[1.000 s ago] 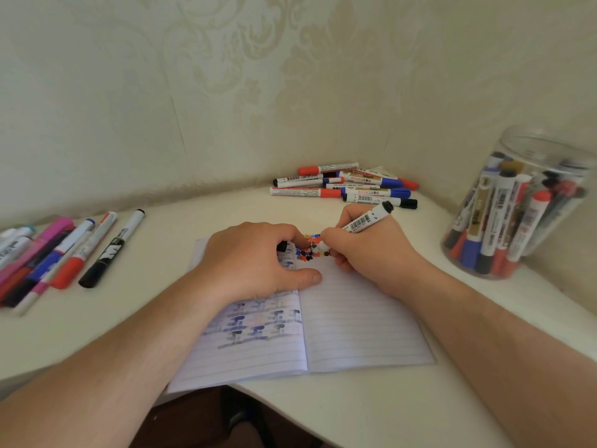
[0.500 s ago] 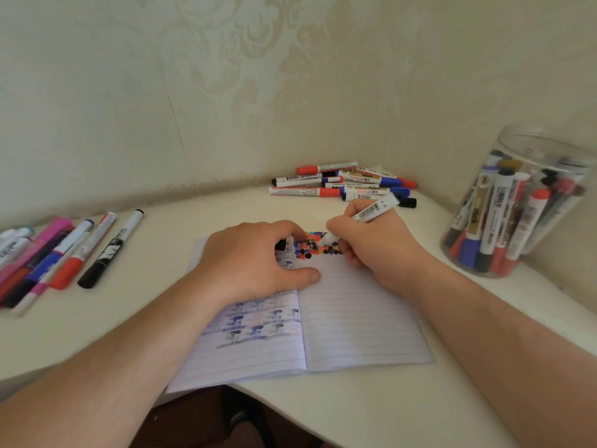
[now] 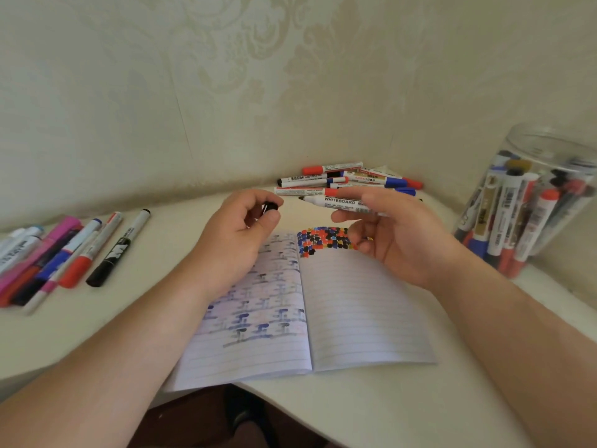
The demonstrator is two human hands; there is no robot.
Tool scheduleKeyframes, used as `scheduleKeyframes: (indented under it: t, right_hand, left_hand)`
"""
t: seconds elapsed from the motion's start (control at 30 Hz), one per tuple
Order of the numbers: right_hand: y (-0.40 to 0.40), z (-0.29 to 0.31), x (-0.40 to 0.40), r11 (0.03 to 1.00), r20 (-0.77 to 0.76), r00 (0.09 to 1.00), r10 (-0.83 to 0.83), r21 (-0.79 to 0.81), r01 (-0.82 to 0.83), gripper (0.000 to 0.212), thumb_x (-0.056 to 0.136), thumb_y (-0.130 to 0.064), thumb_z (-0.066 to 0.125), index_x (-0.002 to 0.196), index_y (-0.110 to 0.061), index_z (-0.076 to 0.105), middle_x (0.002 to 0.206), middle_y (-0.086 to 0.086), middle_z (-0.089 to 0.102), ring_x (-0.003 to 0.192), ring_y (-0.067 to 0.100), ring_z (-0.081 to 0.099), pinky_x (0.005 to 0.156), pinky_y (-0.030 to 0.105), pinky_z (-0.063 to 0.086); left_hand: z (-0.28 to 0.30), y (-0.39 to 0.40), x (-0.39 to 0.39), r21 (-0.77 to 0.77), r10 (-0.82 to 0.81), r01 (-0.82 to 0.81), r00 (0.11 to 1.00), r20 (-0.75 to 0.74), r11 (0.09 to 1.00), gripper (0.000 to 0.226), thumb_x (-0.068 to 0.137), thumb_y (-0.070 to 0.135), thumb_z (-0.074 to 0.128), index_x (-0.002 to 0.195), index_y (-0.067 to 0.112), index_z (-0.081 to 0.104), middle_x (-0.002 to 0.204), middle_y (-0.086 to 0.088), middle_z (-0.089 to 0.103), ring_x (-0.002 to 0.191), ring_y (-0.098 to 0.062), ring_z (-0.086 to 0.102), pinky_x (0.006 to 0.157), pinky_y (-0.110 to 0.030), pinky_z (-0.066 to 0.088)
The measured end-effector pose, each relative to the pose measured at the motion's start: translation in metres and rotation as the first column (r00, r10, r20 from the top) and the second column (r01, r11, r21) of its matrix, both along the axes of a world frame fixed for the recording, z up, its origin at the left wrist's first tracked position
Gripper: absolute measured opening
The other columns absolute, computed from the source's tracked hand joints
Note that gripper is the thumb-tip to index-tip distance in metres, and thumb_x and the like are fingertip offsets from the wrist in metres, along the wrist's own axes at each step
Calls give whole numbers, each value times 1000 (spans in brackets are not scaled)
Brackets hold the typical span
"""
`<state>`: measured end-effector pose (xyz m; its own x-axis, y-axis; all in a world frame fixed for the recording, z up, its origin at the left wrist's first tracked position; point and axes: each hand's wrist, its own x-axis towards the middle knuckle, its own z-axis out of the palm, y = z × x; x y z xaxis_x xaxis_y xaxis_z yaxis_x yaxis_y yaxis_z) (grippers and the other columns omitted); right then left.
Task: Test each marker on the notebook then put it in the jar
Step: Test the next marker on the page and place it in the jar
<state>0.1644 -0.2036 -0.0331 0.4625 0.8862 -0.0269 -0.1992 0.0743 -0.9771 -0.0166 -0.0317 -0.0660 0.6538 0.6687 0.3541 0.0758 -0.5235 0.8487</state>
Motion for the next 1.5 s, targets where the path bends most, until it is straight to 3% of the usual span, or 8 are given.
scheduleKeyframes:
  t: [0.13,0.2,0.4,0.73,0.9,1.2,1.37,1.5]
  right_hand:
    - [-1,-5,-1,985,457,885,-87,-91,144,32,104,-8,60,125,-29,74,114,-6,79,65,14,61,63,27,53]
    - [-1,-6,0,976,550,826,-126,-80,203,34,100,-5,67,116,-34,75,115,-14,78,64,6,64,65,23,54]
    - [0,-8,-1,978,573,804,-160,-22,209,16,91,-16,81,99,-30,77,94,-13,80,80,-1,71,66,12,49]
    - [4,-13,-1,992,593,801,-78,-34,122,18,90,-13,81,102,-26,78,97,-14,80,88,-2,72,79,11,52]
    - [3,-13,4,967,773,629,-83,-89,237,19,91,-27,81,100,-43,75,97,-27,75,98,-10,66,81,6,47]
    - [4,-12,-1,987,834,552,-1,-88,134,26,89,-26,82,88,-50,72,95,-29,73,94,-3,65,80,10,46]
    - [5,-14,-1,981,850,527,9,-109,159,21,91,-29,80,89,-48,72,95,-28,71,93,0,63,80,16,48]
    - [-2,-8,-5,966,854,513,-85,-55,253,18,95,-25,74,95,-42,69,89,-23,68,76,-5,60,71,16,46]
  left_hand:
    - [-1,3,1,-89,38,-31,996,75,996,20,98,17,69,100,36,63,91,9,70,81,-2,60,77,-19,45]
    - [-2,6,2,-150,50,-34,993,107,988,18,99,17,68,101,34,63,93,6,76,87,-7,66,84,-28,49]
    - [-1,5,0,-174,-6,25,995,104,984,19,103,10,60,109,27,62,96,9,80,81,-9,63,83,-31,48]
    - [3,-1,-1,-131,-125,126,992,17,983,13,97,18,71,104,28,68,93,7,80,87,-10,70,97,-43,50]
    - [2,0,-2,-137,-180,178,984,-1,974,12,92,20,76,97,30,76,92,5,80,91,-16,74,91,-41,52]
    - [-3,4,2,-36,-276,274,953,-125,961,22,80,15,84,78,36,75,79,12,76,68,-2,63,65,-20,45]
    - [-4,4,3,-25,-263,261,958,-114,965,24,81,19,83,76,42,75,87,6,79,81,-21,71,79,-37,52]
    - [-5,5,5,21,-221,225,966,-131,974,19,88,22,80,84,39,75,85,13,76,76,-6,65,77,-29,49]
